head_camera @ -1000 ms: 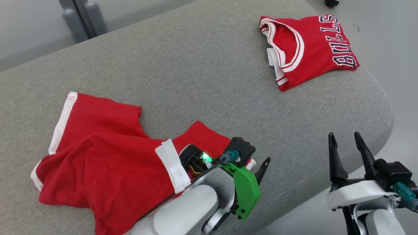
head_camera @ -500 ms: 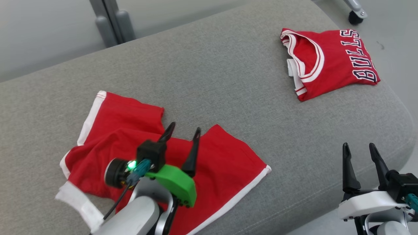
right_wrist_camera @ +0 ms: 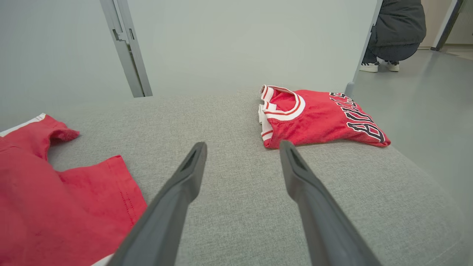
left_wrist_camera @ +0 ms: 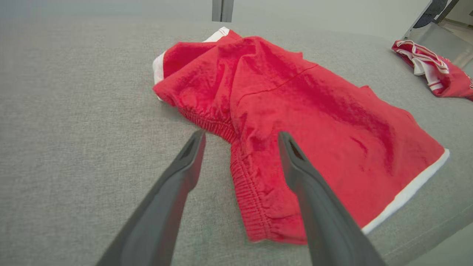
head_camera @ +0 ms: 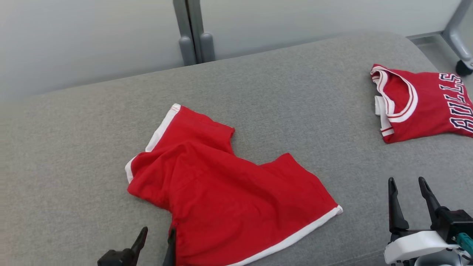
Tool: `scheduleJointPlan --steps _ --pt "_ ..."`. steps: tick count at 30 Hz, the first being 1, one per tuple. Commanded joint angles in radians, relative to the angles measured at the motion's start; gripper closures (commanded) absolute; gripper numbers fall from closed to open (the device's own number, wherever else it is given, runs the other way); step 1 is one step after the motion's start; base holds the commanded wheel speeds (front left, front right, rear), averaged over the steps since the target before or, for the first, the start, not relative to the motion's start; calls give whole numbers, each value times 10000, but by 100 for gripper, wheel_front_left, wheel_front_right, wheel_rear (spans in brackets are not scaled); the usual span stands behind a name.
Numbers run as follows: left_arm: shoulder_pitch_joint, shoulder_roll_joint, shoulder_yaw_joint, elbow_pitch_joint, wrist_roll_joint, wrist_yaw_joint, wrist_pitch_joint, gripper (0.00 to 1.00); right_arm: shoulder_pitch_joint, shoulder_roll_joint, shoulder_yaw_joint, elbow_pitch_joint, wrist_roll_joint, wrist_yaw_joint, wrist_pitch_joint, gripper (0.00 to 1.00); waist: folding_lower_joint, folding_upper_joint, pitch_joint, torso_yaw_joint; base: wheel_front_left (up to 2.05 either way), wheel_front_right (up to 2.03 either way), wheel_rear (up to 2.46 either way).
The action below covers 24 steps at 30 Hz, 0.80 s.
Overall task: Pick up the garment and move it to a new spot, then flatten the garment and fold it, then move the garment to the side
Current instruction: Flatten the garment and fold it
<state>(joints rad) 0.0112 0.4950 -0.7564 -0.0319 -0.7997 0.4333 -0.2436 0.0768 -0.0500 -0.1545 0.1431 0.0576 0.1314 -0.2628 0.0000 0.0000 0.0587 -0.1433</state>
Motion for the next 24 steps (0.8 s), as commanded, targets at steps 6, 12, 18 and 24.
scheduleJointPlan --steps 6,12,18,24 --pt "412 217 -330 401 -312 -721 276 0 -70 -14 93 -84 -94 -17 -26 0 0 0 -103 632 0 0 0" --pt "-138 -48 -708 1248 -442 -1451 666 0 -225 -16 169 -104 -181 -17 -26 0 0 0 205 492 0 0 0" --pt "-658 -455 -702 2028 -611 -1798 791 16 -307 -14 121 -133 -211 -17 -26 0 0 0 463 284 0 0 0" --pt "-1052 -702 -664 2506 -711 -1896 845 84 -393 -16 132 -93 -130 -17 -26 0 0 0 578 117 0 0 0"
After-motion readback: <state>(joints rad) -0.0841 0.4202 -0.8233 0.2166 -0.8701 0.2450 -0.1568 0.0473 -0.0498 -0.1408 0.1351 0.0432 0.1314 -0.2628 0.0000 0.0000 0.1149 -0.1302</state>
